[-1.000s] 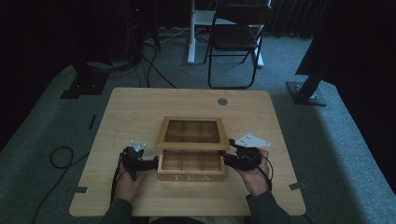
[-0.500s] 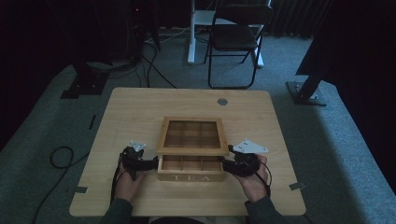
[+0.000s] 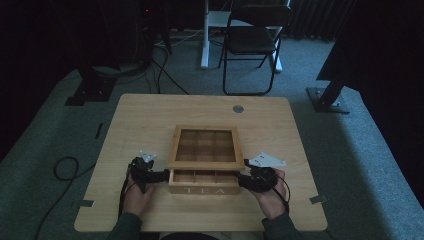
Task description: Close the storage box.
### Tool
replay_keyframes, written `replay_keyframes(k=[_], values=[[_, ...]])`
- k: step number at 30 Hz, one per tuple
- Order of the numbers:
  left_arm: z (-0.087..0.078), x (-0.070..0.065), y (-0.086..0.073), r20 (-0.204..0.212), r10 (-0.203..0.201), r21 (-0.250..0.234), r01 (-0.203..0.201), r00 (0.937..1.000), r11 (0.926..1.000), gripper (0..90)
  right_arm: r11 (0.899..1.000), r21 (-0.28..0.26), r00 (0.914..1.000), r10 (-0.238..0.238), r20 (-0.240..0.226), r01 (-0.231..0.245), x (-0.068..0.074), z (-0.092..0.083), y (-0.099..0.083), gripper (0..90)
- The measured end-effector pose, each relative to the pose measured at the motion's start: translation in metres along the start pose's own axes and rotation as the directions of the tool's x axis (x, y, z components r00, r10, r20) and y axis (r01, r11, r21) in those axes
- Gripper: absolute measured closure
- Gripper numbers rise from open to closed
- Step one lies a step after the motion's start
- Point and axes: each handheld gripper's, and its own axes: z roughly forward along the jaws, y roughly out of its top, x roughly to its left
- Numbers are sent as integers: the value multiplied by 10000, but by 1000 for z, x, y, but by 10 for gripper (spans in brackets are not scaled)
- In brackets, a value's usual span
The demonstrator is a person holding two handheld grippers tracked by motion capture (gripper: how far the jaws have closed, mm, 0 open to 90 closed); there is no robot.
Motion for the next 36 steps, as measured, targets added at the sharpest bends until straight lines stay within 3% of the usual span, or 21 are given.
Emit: replay_keyframes(k=[20, 36], values=[[0, 0, 0, 0, 20, 22, -20, 10000, 10000, 16, 9990, 449, 10000, 10, -66, -7, 5, 8, -20, 438], [0, 0, 0, 0, 18, 19, -18, 10000, 10000, 17, 9989, 442, 9996, -122, -261, 133, 7, 9, -29, 437]])
